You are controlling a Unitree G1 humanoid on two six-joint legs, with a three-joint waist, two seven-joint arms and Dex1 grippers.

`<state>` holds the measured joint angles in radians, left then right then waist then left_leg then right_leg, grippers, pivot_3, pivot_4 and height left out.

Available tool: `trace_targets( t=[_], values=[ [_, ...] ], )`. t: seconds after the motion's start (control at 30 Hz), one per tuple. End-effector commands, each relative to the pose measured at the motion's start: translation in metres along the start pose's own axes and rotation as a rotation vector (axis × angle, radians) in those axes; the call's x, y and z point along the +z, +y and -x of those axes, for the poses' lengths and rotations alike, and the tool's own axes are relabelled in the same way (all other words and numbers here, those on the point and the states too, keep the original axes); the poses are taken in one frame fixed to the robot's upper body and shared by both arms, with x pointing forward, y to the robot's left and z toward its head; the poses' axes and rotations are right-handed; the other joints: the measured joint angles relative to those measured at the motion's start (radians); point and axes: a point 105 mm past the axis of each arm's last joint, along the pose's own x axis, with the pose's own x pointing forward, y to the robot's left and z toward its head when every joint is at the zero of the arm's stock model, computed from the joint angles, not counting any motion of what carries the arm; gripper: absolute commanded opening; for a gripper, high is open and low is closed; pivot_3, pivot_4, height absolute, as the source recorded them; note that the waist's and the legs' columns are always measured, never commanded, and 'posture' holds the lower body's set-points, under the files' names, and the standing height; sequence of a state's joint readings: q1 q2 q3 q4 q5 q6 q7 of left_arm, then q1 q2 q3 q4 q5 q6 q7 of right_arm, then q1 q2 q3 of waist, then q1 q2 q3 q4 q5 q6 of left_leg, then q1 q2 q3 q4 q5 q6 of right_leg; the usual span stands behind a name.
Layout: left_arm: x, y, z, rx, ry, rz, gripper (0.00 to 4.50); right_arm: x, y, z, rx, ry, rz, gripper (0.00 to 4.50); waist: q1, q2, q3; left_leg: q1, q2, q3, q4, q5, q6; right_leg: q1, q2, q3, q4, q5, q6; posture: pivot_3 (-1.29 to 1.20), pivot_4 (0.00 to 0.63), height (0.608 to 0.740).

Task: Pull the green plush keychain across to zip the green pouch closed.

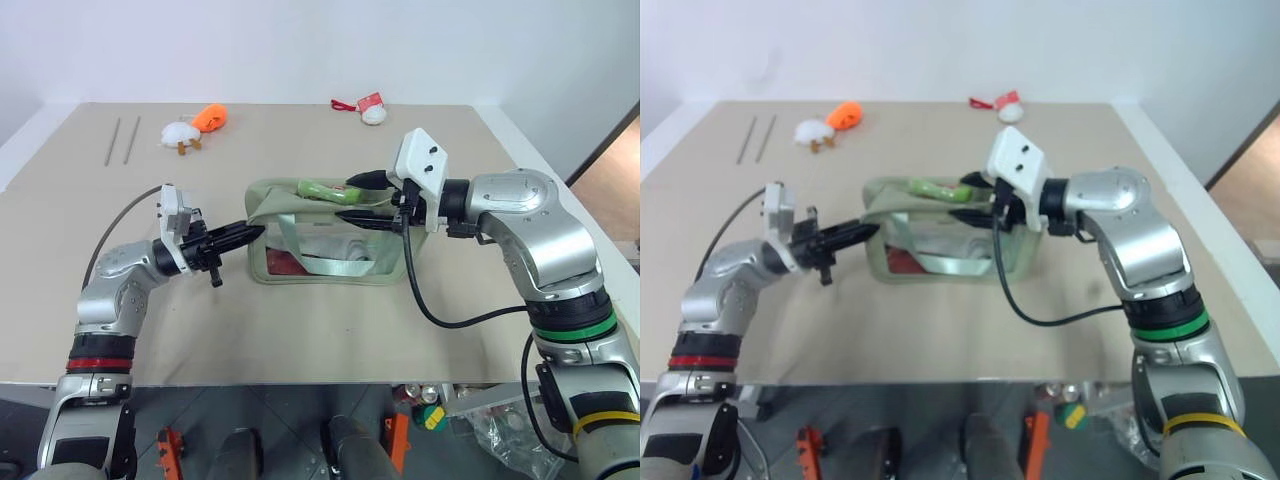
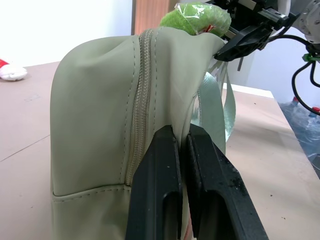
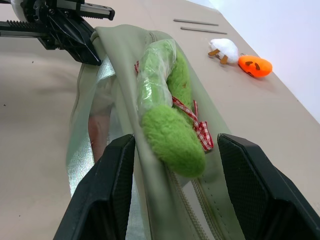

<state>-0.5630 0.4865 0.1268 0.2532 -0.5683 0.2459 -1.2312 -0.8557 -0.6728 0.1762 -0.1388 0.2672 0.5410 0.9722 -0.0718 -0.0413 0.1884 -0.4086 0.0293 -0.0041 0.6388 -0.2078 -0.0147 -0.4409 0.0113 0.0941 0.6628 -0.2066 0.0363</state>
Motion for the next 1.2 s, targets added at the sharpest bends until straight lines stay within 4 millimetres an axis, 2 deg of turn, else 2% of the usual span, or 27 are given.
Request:
trace_targets(
  t=[0.03,0.1,0.17,0.77,0.87,1.03,1.07,1.2],
  values=[
    [0.013,0.000,0.004,0.004,-0.029,-0.052,0.00,0.021,-0.005,0.005,-0.015,-0.083,0.007,2.67,0.000,0.000,0.000,0.000,0.000,0.000,0.000,0.000,0.000,0.000,0.000,0.000,0.000,0.000,0.000,0.00,0.150,0.740],
    [0.013,0.000,0.004,0.006,-0.031,-0.050,0.00,0.036,-0.004,0.009,0.009,-0.155,-0.025,2.67,0.000,0.000,0.000,0.000,0.000,0.000,0.000,0.000,0.000,0.000,0.000,0.000,0.000,0.000,0.000,0.00,0.150,0.740],
    [0.013,0.000,0.004,0.008,-0.033,-0.048,0.00,0.041,-0.004,0.011,0.012,-0.172,-0.033,2.67,0.000,0.000,0.000,0.000,0.000,0.000,0.000,0.000,0.000,0.000,0.000,0.000,0.000,0.000,0.000,0.00,0.150,0.740],
    [0.012,0.000,0.004,0.012,-0.033,-0.051,0.00,0.023,-0.002,0.001,0.011,-0.093,-0.030,2.67,0.000,0.000,0.000,0.000,0.000,0.000,0.000,0.000,0.000,0.000,0.000,0.000,0.000,0.000,0.000,0.00,0.150,0.740],
    [0.011,0.001,0.004,0.015,-0.033,-0.052,0.00,0.017,-0.003,-0.002,0.006,-0.063,-0.021,1.88,0.000,0.000,0.000,0.000,0.000,0.000,0.000,0.000,0.000,0.000,0.000,0.000,0.000,0.000,0.000,0.00,0.150,0.740],
    [0.011,0.001,0.005,0.021,-0.033,-0.053,0.00,0.017,-0.004,-0.002,0.010,-0.068,-0.015,0.14,0.000,0.000,0.000,0.000,0.000,0.000,0.000,0.000,0.000,0.000,0.000,0.000,0.000,0.000,0.000,0.00,0.150,0.740],
    [0.011,0.001,0.005,0.022,-0.033,-0.053,0.00,0.017,-0.004,-0.002,0.010,-0.069,-0.015,0.01,0.000,0.000,0.000,0.000,0.000,0.000,0.000,0.000,0.000,0.000,0.000,0.000,0.000,0.000,0.000,0.00,0.150,0.740],
    [0.010,0.000,0.005,0.022,-0.033,-0.052,0.00,0.018,-0.008,0.001,-0.007,-0.075,-0.013,0.01,0.000,0.000,0.000,0.000,0.000,0.000,0.000,0.000,0.000,0.000,0.000,0.000,0.000,0.000,0.000,0.00,0.150,0.740]
  ],
)
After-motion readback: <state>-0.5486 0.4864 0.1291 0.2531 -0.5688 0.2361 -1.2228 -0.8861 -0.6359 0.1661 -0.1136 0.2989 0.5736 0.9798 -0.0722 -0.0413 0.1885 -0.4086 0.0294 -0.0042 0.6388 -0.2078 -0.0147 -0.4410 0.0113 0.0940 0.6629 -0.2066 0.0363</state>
